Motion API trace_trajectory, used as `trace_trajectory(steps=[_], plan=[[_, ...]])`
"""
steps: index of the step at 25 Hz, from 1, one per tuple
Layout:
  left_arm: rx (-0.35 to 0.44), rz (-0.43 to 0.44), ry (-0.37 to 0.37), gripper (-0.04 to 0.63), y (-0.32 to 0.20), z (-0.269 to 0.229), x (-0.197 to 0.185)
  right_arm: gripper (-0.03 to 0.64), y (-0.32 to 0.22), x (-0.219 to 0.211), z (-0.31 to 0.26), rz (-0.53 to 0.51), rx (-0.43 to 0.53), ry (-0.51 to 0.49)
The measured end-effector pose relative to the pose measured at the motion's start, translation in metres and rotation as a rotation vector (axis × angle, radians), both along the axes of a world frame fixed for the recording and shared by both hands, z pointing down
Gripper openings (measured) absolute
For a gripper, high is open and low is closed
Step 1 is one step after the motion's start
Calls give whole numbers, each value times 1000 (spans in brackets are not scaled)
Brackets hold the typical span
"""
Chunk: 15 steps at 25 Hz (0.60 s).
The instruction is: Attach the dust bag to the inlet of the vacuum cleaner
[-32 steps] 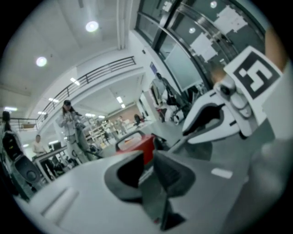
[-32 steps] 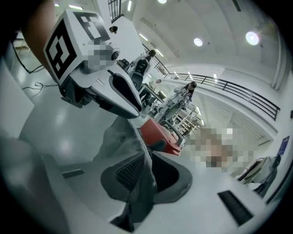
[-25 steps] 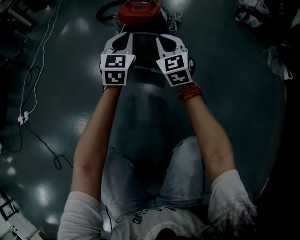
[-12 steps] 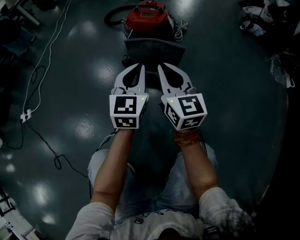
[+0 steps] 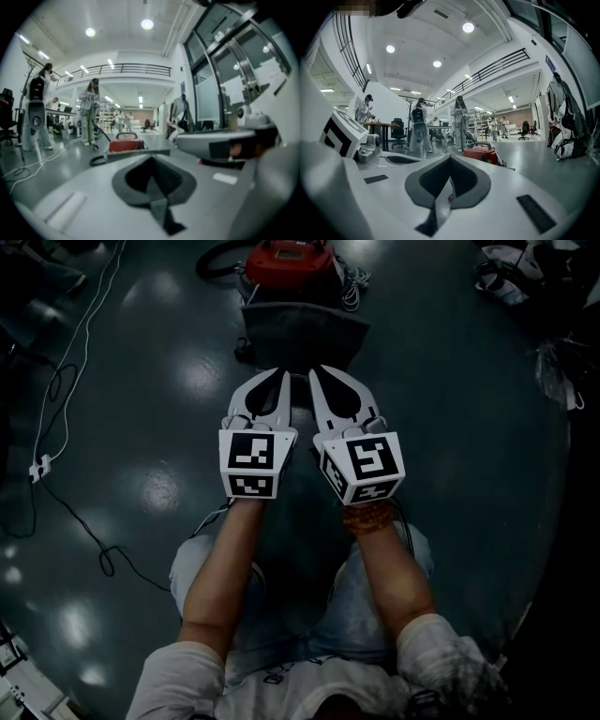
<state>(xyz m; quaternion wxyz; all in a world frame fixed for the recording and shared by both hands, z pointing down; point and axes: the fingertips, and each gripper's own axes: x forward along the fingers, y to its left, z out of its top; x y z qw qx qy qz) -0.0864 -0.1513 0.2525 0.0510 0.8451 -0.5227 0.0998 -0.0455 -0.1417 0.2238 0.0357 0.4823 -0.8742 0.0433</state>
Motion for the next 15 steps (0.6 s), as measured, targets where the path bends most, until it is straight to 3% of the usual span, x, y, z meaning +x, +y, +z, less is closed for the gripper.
trace_trajectory(steps=[15], plan=[[6, -7, -24, 3, -5, 1, -2, 9, -8, -4, 1, 4, 10, -5]])
